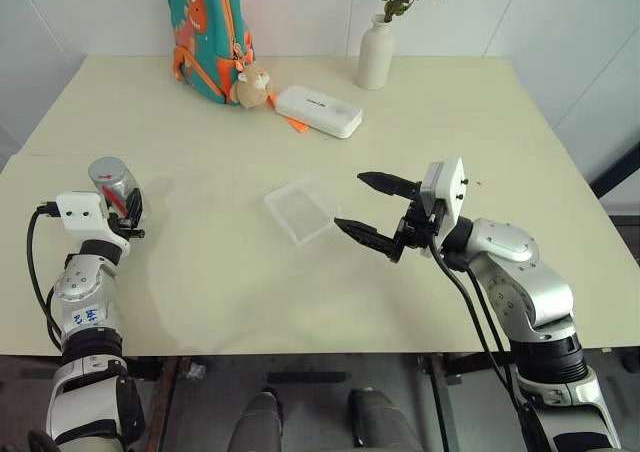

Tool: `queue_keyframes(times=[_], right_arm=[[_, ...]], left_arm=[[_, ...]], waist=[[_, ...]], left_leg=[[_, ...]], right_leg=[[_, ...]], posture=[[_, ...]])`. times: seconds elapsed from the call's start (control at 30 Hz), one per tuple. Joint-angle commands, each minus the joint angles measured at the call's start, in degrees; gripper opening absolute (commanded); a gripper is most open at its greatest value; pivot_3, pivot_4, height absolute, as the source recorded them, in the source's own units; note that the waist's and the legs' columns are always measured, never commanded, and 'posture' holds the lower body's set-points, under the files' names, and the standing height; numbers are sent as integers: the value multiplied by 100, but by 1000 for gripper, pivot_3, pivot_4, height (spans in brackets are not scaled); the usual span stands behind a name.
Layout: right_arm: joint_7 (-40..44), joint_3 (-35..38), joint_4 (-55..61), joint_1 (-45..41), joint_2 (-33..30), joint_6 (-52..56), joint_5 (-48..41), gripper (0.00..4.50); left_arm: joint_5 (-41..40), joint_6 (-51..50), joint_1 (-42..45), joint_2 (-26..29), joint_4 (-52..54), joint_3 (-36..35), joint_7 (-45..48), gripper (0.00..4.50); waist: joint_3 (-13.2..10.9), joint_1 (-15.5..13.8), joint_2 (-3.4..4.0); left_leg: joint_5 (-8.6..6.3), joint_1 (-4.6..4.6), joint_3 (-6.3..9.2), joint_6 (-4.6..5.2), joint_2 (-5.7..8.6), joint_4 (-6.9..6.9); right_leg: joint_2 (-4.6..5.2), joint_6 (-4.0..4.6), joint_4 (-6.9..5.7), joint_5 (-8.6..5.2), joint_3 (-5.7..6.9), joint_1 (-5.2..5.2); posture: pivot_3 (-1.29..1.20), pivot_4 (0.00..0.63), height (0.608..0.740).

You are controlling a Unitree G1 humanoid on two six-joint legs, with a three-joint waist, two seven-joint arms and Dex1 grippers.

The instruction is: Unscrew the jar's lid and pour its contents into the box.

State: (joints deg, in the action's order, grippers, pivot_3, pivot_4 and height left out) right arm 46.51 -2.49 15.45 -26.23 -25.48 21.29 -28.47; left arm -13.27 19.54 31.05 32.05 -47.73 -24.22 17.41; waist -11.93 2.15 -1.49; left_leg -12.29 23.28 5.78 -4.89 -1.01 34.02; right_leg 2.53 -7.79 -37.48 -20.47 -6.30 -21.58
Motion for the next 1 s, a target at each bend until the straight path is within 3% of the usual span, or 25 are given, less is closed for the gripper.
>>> queue_keyframes(times=[0.03, 0.2, 0.33, 0.4, 0.57, 0.7, 1.0], right_arm=[[-61, 91, 254, 50, 28, -30, -77, 4500], [-117, 113, 410, 160, -39, 69, -95, 4500], [-243, -20, 657, 36, -270, 751, -119, 4500], [-315, -138, 803, -123, -303, 1115, -164, 4500], [-589, -290, 1081, -647, -34, 1734, -434, 4500], [-1025, -374, 973, -1223, 310, 2321, -508, 4500], [-1383, -418, 651, -1795, 877, 2936, -693, 4500]], left_arm=[[-245, 166, 3, 32, 301, -110, 235, 1988], [-1298, -860, -569, -259, 2460, 25, 1105, 1988], [-2684, -3219, -1289, 363, 4523, 683, 2600, 1988], [-2794, -3755, -1448, 681, 4998, 926, 2963, 1988], [-2941, -4561, -1204, 950, 5366, 1247, 3380, 1988], [-2875, -4940, -832, 850, 5590, 1690, 3605, 1988], [-2217, -4444, -416, 543, 5367, 2229, 4041, 1988]], waist=[[0, -4, 0], [0, -29, -1], [-1, -19, 0], [-6, 24, 9], [-11, 103, 15], [-12, 106, 15], [-12, 110, 15]], left_leg=[[0, 0, 0, 0, 0, 0], [0, 2, 1, 0, -1, 0], [1, 1, 0, -2, -4, -2], [1, -1, -2, -2, -5, -2], [4, -8, 0, -1, -7, -3], [4, -3, 0, -1, -7, -5], [3, 3, -1, -3, -7, -24]], right_leg=[[0, 0, 0, 0, 0, 0], [1, 0, 0, 0, 0, 0], [0, 2, -1, -1, -2, 0], [-1, 6, -2, -3, -5, 1], [-8, 10, -6, -4, -4, 2], [-7, 10, -1, -4, -4, -1], [-4, 16, 8, -8, -4, -15]], posture=[[0, 150, 740], [0, 150, 740], [0, 150, 740], [0, 150, 740], [0, 150, 740], [0, 150, 740], [0, 150, 740]])
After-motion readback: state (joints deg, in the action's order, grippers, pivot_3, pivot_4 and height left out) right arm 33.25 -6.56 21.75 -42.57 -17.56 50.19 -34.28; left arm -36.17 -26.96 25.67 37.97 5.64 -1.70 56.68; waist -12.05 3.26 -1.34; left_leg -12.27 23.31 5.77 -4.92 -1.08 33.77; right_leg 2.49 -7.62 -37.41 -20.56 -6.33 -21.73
